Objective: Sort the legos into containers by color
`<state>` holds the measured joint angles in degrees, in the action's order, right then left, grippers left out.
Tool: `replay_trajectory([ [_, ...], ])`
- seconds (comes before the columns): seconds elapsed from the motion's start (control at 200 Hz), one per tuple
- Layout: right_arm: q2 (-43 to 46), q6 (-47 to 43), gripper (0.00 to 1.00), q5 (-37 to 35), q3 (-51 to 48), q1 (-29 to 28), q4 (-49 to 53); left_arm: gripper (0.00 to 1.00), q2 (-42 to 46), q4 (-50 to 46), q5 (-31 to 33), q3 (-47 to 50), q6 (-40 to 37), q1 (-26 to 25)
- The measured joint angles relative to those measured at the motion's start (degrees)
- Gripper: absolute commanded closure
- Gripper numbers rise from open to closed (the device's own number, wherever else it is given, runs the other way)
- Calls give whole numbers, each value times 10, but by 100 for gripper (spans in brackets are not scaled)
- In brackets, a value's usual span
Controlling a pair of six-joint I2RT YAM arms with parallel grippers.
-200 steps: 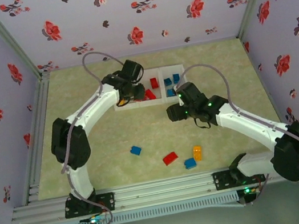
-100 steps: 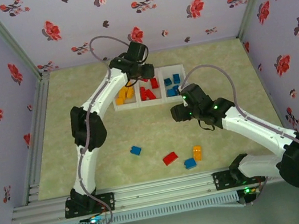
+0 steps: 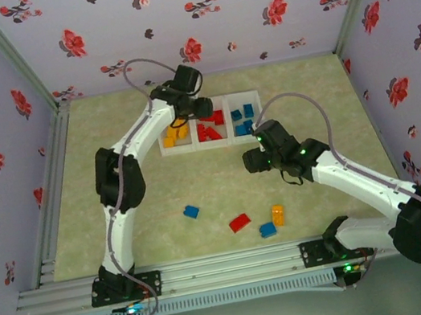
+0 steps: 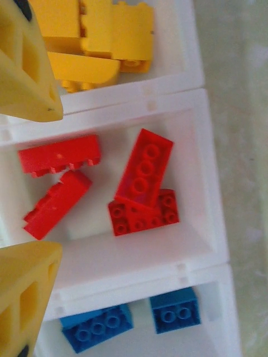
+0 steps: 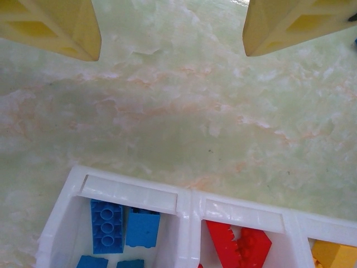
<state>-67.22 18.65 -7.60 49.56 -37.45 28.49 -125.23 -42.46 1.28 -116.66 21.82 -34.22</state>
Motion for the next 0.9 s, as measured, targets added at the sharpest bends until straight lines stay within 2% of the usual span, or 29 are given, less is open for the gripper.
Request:
replay_trajectory([
  [0.195,-18,1,31,-5,0,0,2,41,112,52,-10,141,-2,-1],
  [0.415,-30,32,30,-28,0,0,17,41,213,97,-16,256,-13,-15],
  [0.63,-29,124,31,-31,-55,-7,29,40,293,109,-20,362,-29,-35],
  [0.9,-6,239,31,-28,-126,-68,78,40,382,119,-20,448,-32,-42],
])
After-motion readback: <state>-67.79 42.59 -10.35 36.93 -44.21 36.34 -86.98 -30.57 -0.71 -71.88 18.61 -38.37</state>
